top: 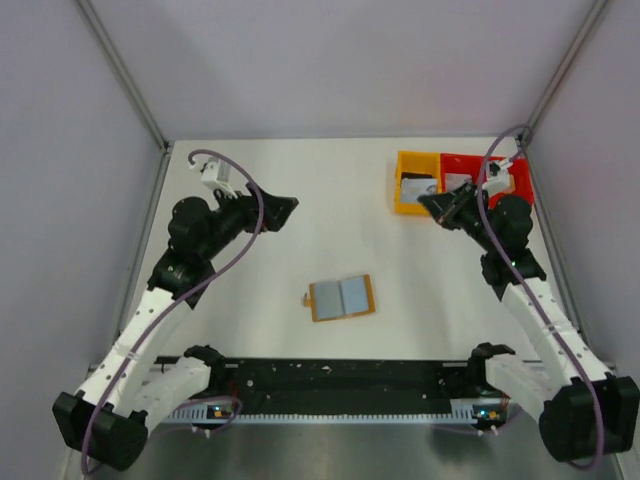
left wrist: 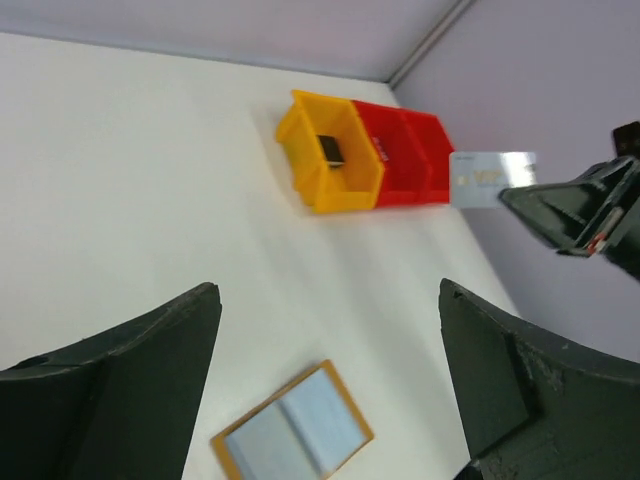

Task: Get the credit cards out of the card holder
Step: Place the credit card in the storage box.

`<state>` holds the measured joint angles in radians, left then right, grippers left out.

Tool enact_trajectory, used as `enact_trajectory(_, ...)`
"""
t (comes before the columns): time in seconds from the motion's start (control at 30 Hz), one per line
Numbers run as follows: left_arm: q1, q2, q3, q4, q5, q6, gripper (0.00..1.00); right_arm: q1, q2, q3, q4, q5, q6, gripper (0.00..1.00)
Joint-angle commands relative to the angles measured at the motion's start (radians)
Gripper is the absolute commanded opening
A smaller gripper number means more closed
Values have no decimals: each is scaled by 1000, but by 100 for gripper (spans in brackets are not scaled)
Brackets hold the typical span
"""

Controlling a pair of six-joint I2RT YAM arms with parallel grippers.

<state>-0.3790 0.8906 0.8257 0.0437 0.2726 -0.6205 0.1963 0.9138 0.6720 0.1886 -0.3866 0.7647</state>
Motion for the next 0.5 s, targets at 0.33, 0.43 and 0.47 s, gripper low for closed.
enact_trajectory(0.33, 42, 28, 199, -642, -221, 424, 93, -339, 566, 434, -230, 169, -248, 0)
enact_trajectory(0.43, 40, 14, 129, -590, -263, 436, 91, -351, 672, 532, -256, 192, -294, 0)
enact_trajectory(0.47, 40, 18, 124, -602, -307, 438, 89, -351, 700, 573, -276, 213, -315, 0)
